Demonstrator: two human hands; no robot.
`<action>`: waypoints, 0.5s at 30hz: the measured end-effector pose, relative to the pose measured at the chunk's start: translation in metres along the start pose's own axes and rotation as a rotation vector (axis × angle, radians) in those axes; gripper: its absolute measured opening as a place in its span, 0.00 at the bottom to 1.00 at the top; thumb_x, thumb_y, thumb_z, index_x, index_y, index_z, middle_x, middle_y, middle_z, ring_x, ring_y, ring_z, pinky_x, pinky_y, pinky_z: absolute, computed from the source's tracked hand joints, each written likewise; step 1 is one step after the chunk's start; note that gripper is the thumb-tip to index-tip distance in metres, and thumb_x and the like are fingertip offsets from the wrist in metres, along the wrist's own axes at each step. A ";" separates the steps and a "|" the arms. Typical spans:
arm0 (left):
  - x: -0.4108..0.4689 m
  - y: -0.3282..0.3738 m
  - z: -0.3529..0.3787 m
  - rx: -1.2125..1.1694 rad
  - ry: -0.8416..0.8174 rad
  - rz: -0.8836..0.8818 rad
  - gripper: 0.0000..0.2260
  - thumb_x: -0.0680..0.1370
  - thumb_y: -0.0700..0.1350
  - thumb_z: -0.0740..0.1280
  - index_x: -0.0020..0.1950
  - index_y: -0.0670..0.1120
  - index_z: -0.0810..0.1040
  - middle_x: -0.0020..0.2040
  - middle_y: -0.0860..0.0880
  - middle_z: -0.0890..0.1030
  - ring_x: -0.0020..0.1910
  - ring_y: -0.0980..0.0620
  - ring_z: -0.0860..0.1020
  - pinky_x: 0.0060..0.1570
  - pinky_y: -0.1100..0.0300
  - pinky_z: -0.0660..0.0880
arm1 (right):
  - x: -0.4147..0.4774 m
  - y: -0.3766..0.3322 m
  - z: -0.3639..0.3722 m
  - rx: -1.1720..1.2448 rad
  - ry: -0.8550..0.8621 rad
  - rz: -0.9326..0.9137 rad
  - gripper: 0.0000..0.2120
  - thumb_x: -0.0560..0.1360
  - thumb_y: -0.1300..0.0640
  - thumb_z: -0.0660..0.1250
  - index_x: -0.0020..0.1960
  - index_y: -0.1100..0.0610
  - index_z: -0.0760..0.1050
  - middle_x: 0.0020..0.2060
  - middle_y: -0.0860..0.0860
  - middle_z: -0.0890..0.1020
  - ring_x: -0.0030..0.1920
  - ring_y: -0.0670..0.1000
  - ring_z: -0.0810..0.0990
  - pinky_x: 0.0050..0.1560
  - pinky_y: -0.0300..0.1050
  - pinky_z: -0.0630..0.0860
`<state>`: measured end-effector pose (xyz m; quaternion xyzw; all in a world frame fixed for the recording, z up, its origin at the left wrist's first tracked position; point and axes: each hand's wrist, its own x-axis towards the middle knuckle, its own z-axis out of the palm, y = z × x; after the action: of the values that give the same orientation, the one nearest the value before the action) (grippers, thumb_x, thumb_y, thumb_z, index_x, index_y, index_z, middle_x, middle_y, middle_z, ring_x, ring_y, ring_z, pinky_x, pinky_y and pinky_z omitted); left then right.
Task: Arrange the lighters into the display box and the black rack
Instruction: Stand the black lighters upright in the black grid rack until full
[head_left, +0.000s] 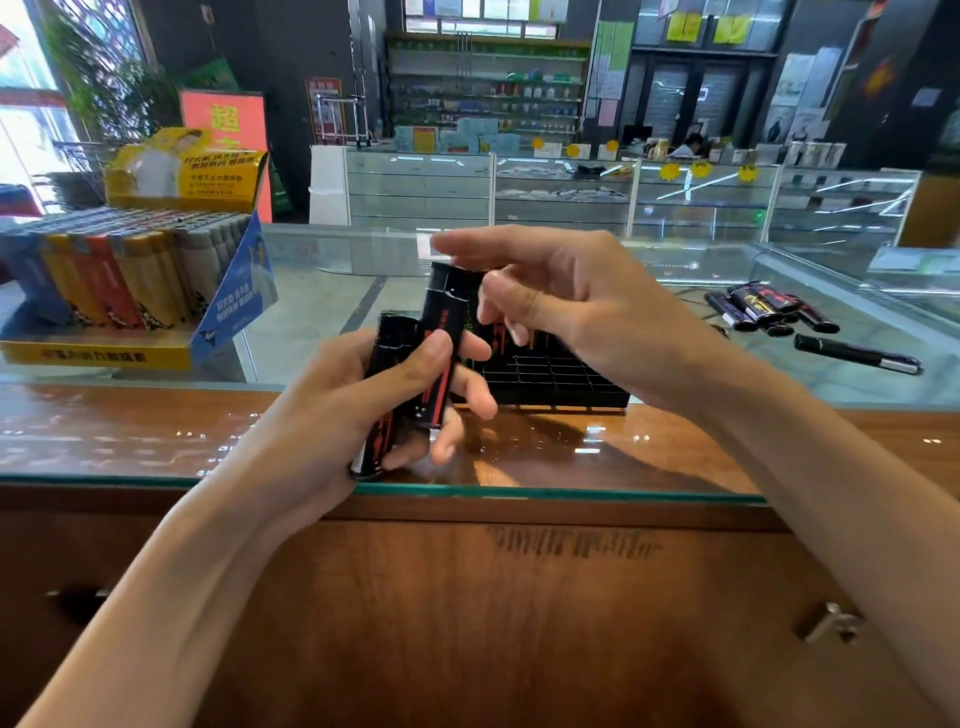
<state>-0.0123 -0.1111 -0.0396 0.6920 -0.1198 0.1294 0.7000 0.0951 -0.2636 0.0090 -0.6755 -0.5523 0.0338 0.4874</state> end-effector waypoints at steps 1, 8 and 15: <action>0.000 0.000 0.000 -0.016 -0.020 -0.006 0.12 0.79 0.45 0.57 0.53 0.39 0.75 0.39 0.42 0.80 0.26 0.52 0.74 0.22 0.66 0.63 | 0.002 -0.001 0.001 0.050 -0.050 0.002 0.17 0.79 0.68 0.58 0.67 0.62 0.70 0.47 0.43 0.80 0.41 0.42 0.75 0.40 0.37 0.71; 0.002 0.000 -0.002 -0.070 -0.077 -0.039 0.14 0.79 0.49 0.59 0.54 0.42 0.79 0.45 0.40 0.82 0.30 0.49 0.78 0.22 0.67 0.67 | 0.006 0.006 -0.001 0.321 -0.068 0.006 0.14 0.73 0.63 0.64 0.58 0.64 0.74 0.46 0.54 0.80 0.41 0.42 0.78 0.43 0.36 0.70; 0.005 -0.002 -0.001 -0.086 0.070 -0.058 0.16 0.76 0.53 0.59 0.51 0.45 0.81 0.48 0.44 0.83 0.38 0.49 0.80 0.30 0.63 0.77 | 0.001 0.020 -0.023 0.474 0.197 0.076 0.06 0.66 0.58 0.70 0.40 0.61 0.80 0.31 0.51 0.79 0.31 0.49 0.71 0.32 0.37 0.69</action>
<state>-0.0070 -0.1102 -0.0399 0.6596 -0.0805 0.1277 0.7363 0.1228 -0.2759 0.0077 -0.5624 -0.4533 0.1148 0.6820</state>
